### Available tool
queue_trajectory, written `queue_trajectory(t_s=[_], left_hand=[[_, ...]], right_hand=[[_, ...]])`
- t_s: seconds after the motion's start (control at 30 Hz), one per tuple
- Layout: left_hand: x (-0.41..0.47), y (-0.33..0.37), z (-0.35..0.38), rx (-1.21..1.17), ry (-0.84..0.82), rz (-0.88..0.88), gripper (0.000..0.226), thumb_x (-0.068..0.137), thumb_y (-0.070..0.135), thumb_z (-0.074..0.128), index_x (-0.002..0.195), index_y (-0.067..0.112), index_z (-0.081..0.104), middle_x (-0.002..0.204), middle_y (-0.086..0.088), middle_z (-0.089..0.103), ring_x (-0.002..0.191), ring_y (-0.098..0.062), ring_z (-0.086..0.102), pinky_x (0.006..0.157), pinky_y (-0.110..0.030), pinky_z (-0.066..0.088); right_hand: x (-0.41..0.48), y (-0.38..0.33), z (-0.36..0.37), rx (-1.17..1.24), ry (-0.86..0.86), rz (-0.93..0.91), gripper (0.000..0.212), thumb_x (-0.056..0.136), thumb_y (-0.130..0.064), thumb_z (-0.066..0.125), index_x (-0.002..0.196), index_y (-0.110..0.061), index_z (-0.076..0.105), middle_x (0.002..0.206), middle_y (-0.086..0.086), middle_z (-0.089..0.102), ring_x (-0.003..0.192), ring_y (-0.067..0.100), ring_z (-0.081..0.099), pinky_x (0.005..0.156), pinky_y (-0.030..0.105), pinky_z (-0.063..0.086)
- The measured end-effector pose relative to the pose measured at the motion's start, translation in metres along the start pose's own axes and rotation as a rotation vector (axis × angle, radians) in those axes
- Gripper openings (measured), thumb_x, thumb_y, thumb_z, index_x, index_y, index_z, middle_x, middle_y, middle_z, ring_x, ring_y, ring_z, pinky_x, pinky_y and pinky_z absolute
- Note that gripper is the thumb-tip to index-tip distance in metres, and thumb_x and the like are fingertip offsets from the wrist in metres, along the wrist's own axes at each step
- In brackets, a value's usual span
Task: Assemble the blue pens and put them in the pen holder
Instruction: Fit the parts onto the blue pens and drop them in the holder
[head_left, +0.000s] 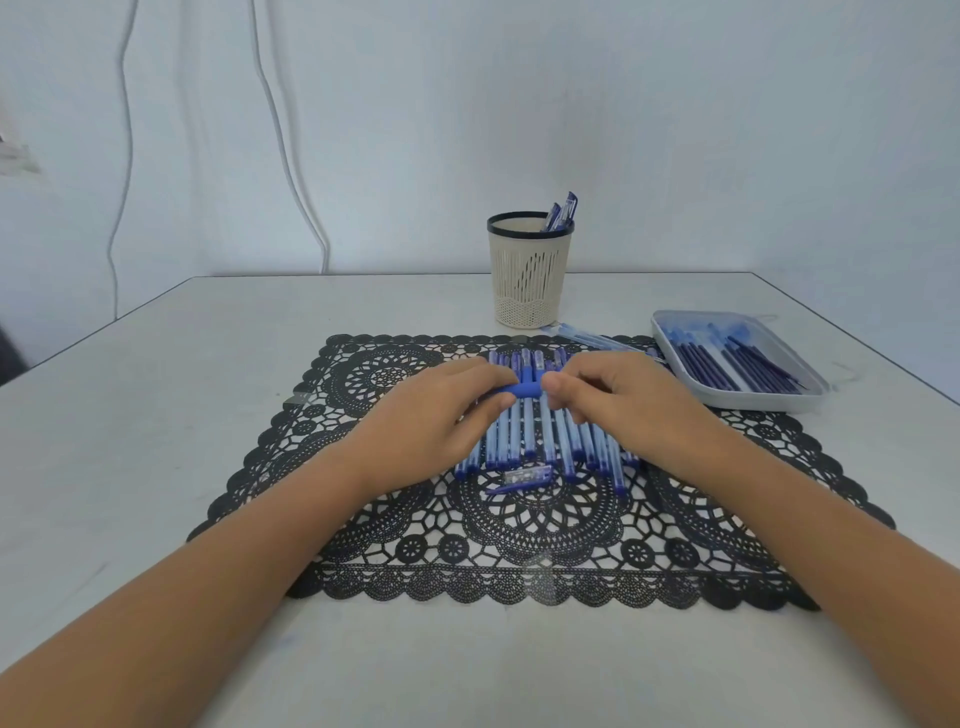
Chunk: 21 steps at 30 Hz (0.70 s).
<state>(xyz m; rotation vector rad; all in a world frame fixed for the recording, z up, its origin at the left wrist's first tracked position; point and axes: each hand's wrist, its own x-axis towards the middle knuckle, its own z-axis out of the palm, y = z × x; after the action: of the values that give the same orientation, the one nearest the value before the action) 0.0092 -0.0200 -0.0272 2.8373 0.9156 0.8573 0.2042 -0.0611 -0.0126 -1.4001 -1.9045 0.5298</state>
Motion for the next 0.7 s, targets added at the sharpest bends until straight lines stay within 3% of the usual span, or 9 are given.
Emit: queue_trajectory(t_s=[0.07,0.23,0.33,0.47,0.57,0.63,0.7], left_hand=[[0.0011,0.001,-0.0021,-0.034,-0.008,-0.011,0.036,0.094,0.035,0.038,0.111,0.012,0.06,0.077,0.02,0.048,0.068,0.003,0.048,0.064,-0.006,0.035],[0.0033,0.0041,-0.0068,-0.092,-0.043,-0.044,0.036,0.093,0.034,0.037,0.107,0.013,0.063,0.063,0.019,0.045,0.062,-0.002,0.048,0.057,-0.012,0.035],[0.0027,0.0043,-0.0069,-0.046,-0.038,-0.04,0.036,0.092,0.034,0.037,0.108,0.014,0.062,0.066,0.023,0.045,0.061,0.003,0.047,0.058,-0.01,0.034],[0.0017,0.0029,-0.0059,-0.008,-0.036,-0.042,0.037,0.092,0.034,0.038,0.111,0.013,0.062,0.072,0.028,0.042,0.064,0.007,0.046,0.058,-0.008,0.032],[0.0016,0.003,-0.0067,0.002,-0.036,-0.046,0.038,0.092,0.034,0.038,0.112,0.013,0.062,0.074,0.027,0.044,0.066,0.005,0.047,0.061,-0.009,0.032],[0.0014,0.0027,-0.007,0.009,-0.026,-0.049,0.038,0.092,0.034,0.038,0.112,0.013,0.062,0.08,0.024,0.047,0.068,0.001,0.048,0.064,-0.011,0.036],[0.0014,0.0024,-0.0067,0.019,-0.029,-0.048,0.037,0.092,0.035,0.038,0.111,0.014,0.062,0.079,0.025,0.046,0.068,0.003,0.048,0.063,-0.01,0.034]], right_hand=[[0.0001,0.0006,-0.0017,0.01,0.006,-0.037,0.026,0.091,-0.035,0.052,0.072,-0.022,0.064,0.056,-0.009,0.054,0.042,0.001,0.04,0.043,0.009,0.033],[0.0009,0.0045,-0.0039,0.017,0.022,-0.115,0.015,0.085,-0.031,0.062,0.076,-0.019,0.066,0.057,-0.008,0.052,0.049,0.002,0.042,0.049,0.013,0.035],[0.0011,0.0049,-0.0029,0.059,0.03,-0.084,0.013,0.081,-0.034,0.065,0.08,-0.021,0.066,0.063,-0.01,0.057,0.054,-0.003,0.048,0.054,0.009,0.039],[0.0018,0.0054,-0.0036,0.005,-0.018,-0.009,0.032,0.085,-0.051,0.047,0.074,-0.025,0.062,0.064,-0.008,0.058,0.057,0.003,0.051,0.059,0.017,0.042],[0.002,0.0072,-0.0048,0.05,-0.049,-0.035,0.008,0.086,-0.035,0.06,0.081,-0.029,0.058,0.072,-0.01,0.058,0.06,0.002,0.052,0.062,0.015,0.043],[0.0021,0.0084,-0.0041,0.107,-0.066,-0.03,0.015,0.081,-0.034,0.066,0.09,-0.032,0.053,0.081,-0.01,0.058,0.069,0.007,0.057,0.07,0.018,0.045],[0.0017,0.0066,-0.0032,0.09,-0.068,-0.007,0.013,0.084,-0.041,0.059,0.088,-0.03,0.055,0.078,-0.008,0.059,0.064,0.007,0.054,0.067,0.018,0.044]])
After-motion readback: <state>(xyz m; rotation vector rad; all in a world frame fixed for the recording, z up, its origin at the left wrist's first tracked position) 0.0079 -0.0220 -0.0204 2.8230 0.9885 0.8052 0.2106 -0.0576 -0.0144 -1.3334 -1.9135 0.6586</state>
